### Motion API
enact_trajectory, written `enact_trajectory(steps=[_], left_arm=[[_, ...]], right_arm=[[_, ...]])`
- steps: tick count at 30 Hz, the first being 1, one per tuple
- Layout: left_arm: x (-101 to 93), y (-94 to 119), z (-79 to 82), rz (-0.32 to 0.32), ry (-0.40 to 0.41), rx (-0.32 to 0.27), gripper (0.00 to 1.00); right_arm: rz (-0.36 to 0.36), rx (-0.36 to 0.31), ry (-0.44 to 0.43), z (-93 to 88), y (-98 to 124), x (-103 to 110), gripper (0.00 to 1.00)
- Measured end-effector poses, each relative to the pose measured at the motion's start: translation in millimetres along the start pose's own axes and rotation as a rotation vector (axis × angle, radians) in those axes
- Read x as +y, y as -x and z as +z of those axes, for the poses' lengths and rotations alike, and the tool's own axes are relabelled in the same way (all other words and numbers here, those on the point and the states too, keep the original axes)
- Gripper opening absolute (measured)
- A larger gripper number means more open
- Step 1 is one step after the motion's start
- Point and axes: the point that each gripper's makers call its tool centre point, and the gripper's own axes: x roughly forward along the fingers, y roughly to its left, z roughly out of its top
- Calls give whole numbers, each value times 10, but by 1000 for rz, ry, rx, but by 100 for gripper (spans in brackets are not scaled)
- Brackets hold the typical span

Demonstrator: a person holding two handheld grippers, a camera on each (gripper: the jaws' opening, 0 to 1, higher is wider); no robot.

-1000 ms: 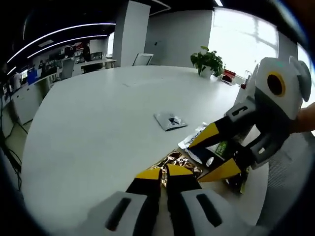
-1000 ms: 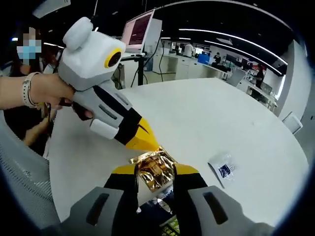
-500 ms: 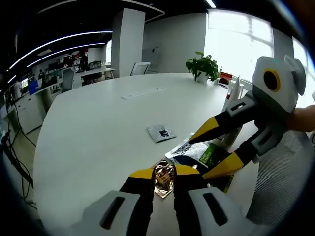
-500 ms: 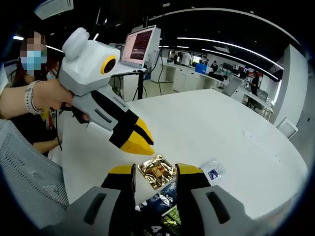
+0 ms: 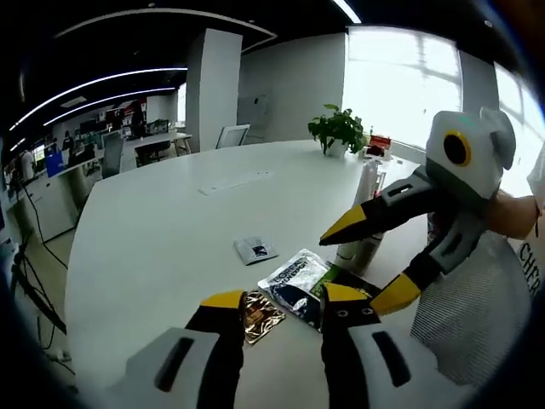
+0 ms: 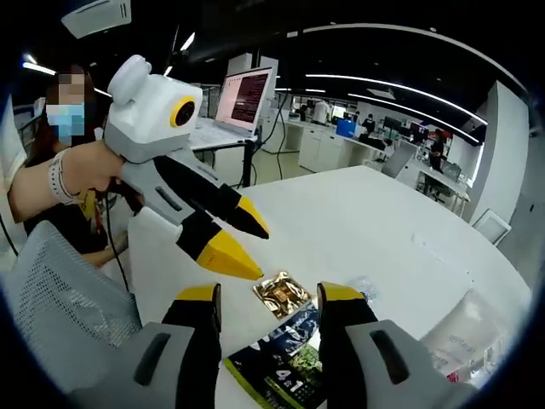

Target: Arrange the skincare products in the storage area until every visible bottle or jar stands upright without overlapping.

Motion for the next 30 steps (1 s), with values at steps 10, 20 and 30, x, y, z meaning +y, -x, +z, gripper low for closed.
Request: enact_trajectory(steps=[10, 20, 30], left_arm=[[-161, 217, 26, -1, -13, 3, 47], [-345, 380, 65, -5, -21, -14, 62], [-296, 495, -25, 39, -8, -1, 84]], right_arm=[[-74, -21, -7, 45, 402, -33, 61], [-211, -17, -60, -90, 798, -218, 81], [-312, 20, -123, -307, 1071, -397, 95]])
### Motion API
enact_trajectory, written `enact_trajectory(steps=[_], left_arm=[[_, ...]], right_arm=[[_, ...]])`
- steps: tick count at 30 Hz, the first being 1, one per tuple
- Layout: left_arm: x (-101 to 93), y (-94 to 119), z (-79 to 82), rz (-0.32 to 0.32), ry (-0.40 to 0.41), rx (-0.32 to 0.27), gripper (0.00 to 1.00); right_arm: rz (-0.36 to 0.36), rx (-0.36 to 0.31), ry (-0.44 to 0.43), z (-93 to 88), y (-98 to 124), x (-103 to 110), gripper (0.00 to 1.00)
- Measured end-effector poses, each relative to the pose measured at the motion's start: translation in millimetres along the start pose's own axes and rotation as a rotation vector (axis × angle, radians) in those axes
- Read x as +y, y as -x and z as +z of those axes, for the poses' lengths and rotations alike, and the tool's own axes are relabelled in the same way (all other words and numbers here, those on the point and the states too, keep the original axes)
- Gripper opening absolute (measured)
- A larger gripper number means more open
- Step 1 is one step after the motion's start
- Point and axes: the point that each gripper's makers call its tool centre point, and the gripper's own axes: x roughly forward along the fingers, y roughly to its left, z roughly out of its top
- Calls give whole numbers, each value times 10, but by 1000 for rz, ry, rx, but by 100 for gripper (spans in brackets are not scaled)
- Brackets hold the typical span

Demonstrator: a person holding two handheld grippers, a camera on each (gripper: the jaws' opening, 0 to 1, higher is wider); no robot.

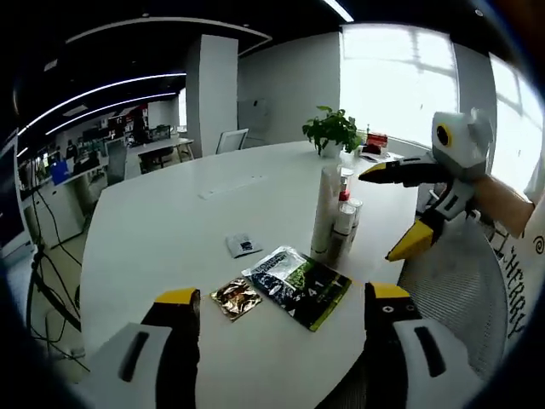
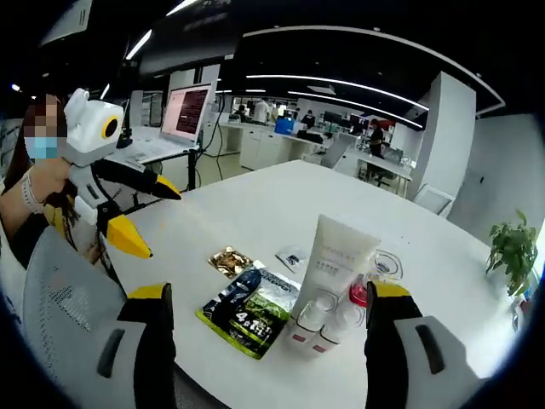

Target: Arrange the skincare products in the storage area until every visible bottle or jar stands upright without overlapping.

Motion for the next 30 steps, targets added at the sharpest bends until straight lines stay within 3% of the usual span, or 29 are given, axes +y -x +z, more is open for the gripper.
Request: enact_trajectory(steps=[3, 11, 21, 30], left_arm=[[-1, 15, -24, 6, 9, 2, 88], [-80, 84, -63, 8, 20, -3, 98], [-80, 111, -134, 49, 57, 10, 99], [-93, -71, -74, 27, 41, 32, 99]], right_arm=[[-16, 6, -20, -42, 44, -52, 99], [-15, 24, -27, -112, 99, -41, 99], [-6, 68, -31, -237, 82, -6, 99], [4, 58, -60, -253, 137, -76, 99]])
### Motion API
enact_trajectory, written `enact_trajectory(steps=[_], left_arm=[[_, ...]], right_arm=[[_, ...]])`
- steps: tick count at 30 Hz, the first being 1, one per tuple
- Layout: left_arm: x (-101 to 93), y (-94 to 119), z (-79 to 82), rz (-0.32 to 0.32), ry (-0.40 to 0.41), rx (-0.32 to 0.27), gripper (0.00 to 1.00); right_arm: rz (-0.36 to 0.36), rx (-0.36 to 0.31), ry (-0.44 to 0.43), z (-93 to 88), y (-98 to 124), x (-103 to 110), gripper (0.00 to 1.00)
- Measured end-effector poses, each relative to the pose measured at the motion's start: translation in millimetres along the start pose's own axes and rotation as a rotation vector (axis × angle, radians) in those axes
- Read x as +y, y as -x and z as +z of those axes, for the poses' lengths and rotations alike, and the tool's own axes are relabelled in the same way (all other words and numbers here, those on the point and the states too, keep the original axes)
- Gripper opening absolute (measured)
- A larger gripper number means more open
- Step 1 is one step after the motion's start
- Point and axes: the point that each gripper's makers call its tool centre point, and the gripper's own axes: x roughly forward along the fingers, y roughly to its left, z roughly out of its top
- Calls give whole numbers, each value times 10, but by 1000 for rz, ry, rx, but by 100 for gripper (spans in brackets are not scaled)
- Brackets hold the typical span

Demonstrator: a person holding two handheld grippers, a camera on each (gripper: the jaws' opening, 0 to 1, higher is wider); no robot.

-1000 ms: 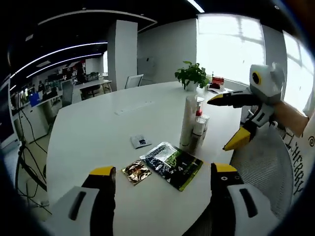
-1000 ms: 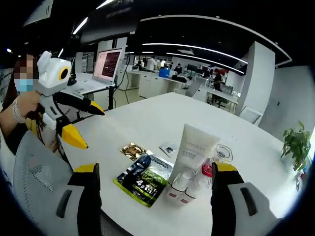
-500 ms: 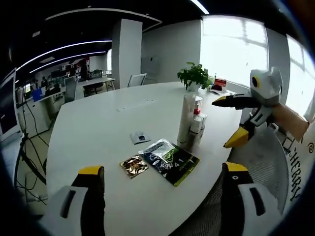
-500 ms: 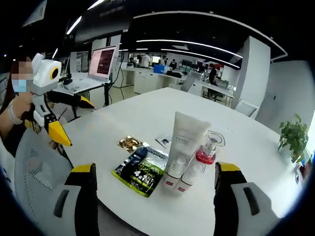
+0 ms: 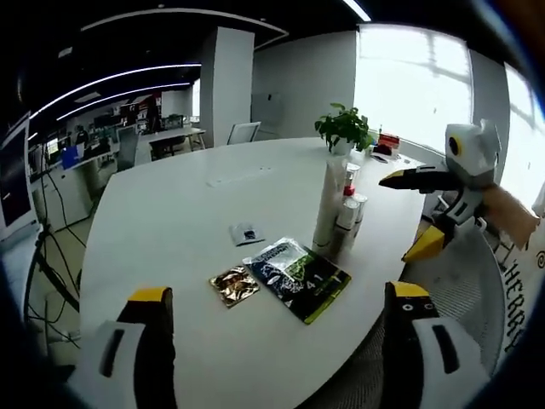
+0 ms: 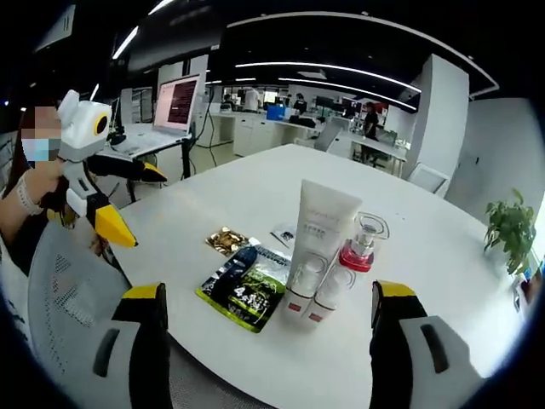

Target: Arrange the skincare products in the storage area until every visible bottle or jar stands upright without overlapping.

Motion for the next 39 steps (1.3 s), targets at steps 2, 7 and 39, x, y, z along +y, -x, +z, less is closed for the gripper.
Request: enact_trajectory(steps=[2, 7, 39], left_arm=[[-14, -64, -12, -18, 10, 15, 99], [31, -250, -17, -22, -17, 63, 99], [534, -2145, 170, -102, -20, 201, 72]], right_arm=[[-1, -3, -9, -10, 4, -18, 99], [13, -7, -46, -20, -12, -37, 96], [22, -9, -163, -267, -37, -192, 48]])
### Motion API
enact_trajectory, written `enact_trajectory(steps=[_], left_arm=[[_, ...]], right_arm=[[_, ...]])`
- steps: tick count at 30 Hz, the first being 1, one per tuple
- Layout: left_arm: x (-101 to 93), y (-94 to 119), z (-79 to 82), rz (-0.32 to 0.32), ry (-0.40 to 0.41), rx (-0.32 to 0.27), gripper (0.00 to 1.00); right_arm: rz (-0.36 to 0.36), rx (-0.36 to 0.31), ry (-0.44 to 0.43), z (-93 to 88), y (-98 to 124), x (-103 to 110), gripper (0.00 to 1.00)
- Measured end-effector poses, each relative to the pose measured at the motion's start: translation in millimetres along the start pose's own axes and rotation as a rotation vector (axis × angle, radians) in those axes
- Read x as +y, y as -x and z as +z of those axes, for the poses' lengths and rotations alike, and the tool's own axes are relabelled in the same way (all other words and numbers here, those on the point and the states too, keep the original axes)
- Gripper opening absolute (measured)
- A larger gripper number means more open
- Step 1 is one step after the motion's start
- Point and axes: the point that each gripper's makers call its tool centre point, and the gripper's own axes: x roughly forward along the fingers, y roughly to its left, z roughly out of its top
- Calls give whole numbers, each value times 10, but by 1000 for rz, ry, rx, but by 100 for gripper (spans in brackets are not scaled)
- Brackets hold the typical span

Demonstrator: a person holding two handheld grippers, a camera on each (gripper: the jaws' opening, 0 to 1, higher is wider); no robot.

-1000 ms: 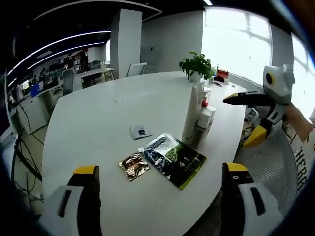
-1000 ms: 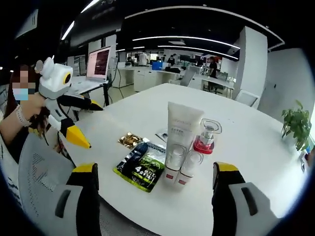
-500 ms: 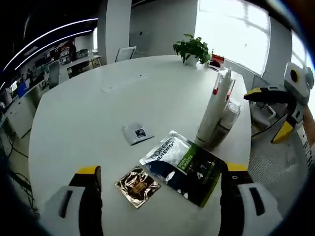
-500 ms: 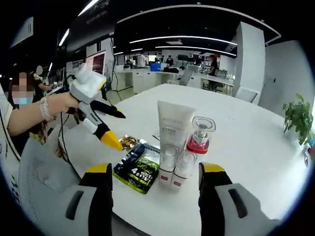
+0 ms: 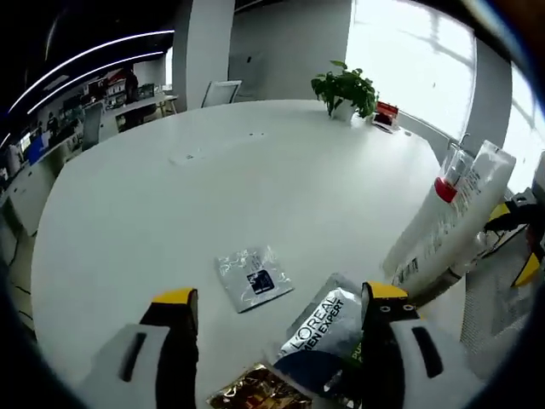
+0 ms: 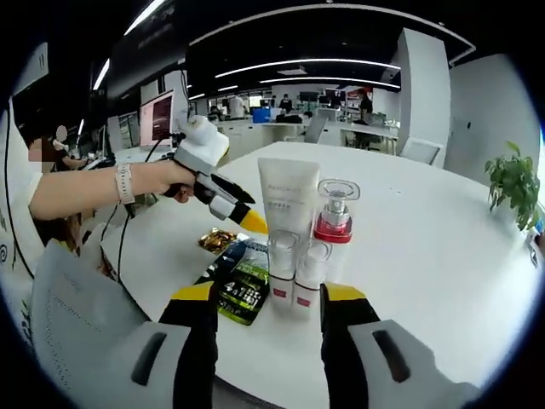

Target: Arrange the skincare products in the storage area until every visible bottle or jar stands upright without overlapping.

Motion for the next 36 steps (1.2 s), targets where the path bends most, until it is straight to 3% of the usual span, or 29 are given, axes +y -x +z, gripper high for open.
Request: enact_trajectory(steps=[2, 4, 9, 15, 18, 28, 30, 36], left_arm=[[-16, 3, -99, 6, 17, 36, 69], [48, -139, -100, -2, 29, 50, 64], [68, -250, -166, -4, 50, 79, 60], [57, -296, -122, -3, 44, 77, 57], [25, -327, -127, 12, -13, 93, 57], [20, -471, -61, 51, -79, 110, 47], [49, -482, -68, 68, -142, 124, 46], [75, -465, 45, 68, -123, 71, 38]], right_arm=[[-3, -1, -10, -3, -1, 9, 48], [1, 9, -23, -32, -13, 12, 48], [-2, 27, -29, -87, -36, -4, 48], [-5, 41, -22, -135, -73, -15, 47], [-1, 43, -24, -143, -93, -12, 47], [-17, 47, -27, -172, -60, -62, 46], [-18, 51, -29, -185, -52, -63, 46], [-9, 55, -31, -197, -66, -35, 45]])
